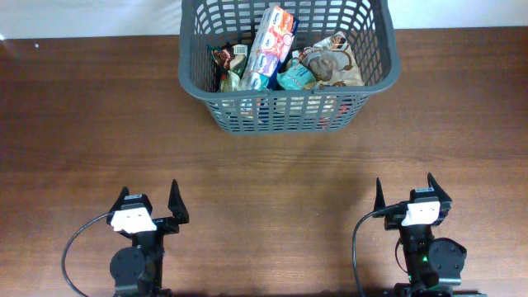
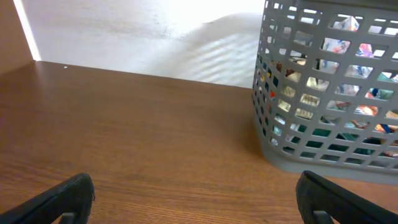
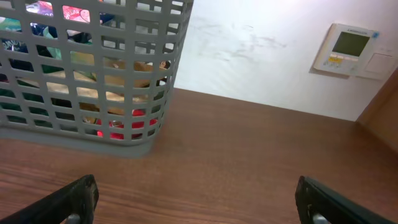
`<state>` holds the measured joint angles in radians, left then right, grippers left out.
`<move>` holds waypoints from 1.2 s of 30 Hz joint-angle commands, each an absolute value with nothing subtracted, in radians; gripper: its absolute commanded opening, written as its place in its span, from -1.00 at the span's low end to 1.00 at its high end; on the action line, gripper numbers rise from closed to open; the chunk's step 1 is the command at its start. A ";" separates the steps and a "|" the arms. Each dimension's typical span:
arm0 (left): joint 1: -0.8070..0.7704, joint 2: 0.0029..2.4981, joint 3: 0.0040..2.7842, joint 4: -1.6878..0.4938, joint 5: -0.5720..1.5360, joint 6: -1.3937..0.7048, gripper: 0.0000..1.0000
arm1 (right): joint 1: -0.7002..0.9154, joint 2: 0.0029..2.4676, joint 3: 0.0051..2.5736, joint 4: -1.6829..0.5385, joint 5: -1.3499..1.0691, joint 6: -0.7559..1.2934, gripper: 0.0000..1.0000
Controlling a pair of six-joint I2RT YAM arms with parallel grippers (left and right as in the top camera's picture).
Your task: Pack container
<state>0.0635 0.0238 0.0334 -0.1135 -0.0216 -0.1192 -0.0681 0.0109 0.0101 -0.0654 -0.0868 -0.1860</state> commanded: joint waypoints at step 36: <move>0.061 0.005 0.024 -0.113 -0.004 -0.051 0.99 | -0.058 0.003 0.006 -0.072 -0.075 -0.179 0.98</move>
<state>0.0635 0.0200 0.0334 -0.1135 -0.0139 -0.0704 -0.0681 0.0109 0.0101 -0.0654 -0.0868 -0.1860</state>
